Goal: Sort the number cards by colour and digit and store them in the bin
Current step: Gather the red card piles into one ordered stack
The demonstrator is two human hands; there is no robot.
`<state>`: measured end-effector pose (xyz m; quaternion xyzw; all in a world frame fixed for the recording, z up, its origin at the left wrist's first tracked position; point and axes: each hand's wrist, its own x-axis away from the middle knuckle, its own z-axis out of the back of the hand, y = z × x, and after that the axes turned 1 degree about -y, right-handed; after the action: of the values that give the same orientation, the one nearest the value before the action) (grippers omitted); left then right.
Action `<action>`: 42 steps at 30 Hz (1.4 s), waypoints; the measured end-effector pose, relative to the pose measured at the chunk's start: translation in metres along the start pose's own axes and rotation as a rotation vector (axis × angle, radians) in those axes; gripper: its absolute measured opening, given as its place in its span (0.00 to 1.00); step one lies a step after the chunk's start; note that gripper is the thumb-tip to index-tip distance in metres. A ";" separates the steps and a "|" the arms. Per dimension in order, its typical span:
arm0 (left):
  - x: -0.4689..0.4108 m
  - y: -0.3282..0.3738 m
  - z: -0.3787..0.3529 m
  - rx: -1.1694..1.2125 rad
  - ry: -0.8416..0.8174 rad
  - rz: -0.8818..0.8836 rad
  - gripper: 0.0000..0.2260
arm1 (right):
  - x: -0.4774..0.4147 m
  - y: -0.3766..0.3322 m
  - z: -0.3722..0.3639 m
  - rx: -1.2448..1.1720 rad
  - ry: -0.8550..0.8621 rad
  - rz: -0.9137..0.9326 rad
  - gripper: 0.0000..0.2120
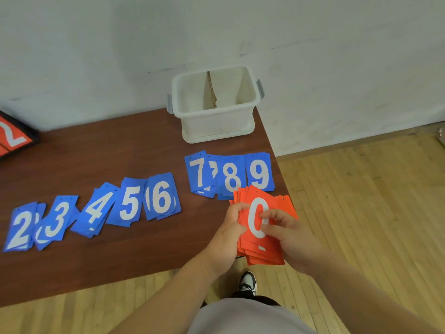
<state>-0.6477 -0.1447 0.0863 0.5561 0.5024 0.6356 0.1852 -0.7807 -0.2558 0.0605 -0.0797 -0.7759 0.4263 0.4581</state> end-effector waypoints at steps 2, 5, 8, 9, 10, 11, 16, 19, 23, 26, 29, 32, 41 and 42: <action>-0.004 0.006 -0.006 0.021 -0.019 0.021 0.17 | 0.002 -0.004 0.006 0.054 0.039 0.048 0.11; -0.015 0.005 -0.016 -0.044 -0.010 0.055 0.16 | 0.006 -0.007 0.024 0.212 0.163 0.116 0.12; -0.033 -0.006 -0.032 -0.214 -0.050 0.057 0.16 | 0.013 -0.001 0.047 0.329 0.297 0.149 0.12; -0.040 -0.010 -0.038 -0.297 -0.062 0.048 0.15 | 0.014 0.002 0.056 0.368 0.350 0.156 0.13; -0.048 -0.016 -0.042 -0.386 -0.058 0.033 0.14 | 0.015 0.005 0.065 0.388 0.395 0.153 0.13; -0.055 -0.020 -0.046 -0.481 -0.039 0.024 0.13 | 0.017 0.008 0.075 0.380 0.437 0.147 0.13; -0.091 -0.044 -0.059 -0.882 0.172 0.051 0.33 | 0.027 0.022 0.115 0.251 0.564 0.133 0.13; -0.103 -0.055 -0.068 -1.116 0.189 0.083 0.35 | 0.030 0.031 0.127 0.150 0.555 0.118 0.14; -0.107 -0.068 -0.059 -1.270 0.114 -0.057 0.26 | 0.020 0.038 0.133 0.157 0.441 0.091 0.14; -0.108 -0.071 -0.047 -1.208 0.038 -0.107 0.26 | -0.001 0.037 0.127 0.254 0.405 0.093 0.14; -0.111 -0.070 -0.039 -1.113 -0.009 -0.139 0.25 | -0.025 0.036 0.121 0.485 0.363 0.118 0.13; -0.109 -0.068 -0.040 -0.946 -0.010 -0.095 0.27 | -0.041 0.043 0.118 0.711 0.332 0.122 0.10; -0.102 -0.063 -0.069 -0.464 0.022 0.089 0.28 | -0.042 0.043 0.115 0.752 0.307 0.114 0.12; -0.102 -0.062 -0.070 -0.440 0.022 0.108 0.28 | -0.040 0.042 0.115 0.757 0.301 0.109 0.12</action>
<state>-0.6984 -0.2297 -0.0102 0.5212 0.3232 0.7450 0.2625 -0.8589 -0.3174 -0.0208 -0.0081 -0.4830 0.6890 0.5403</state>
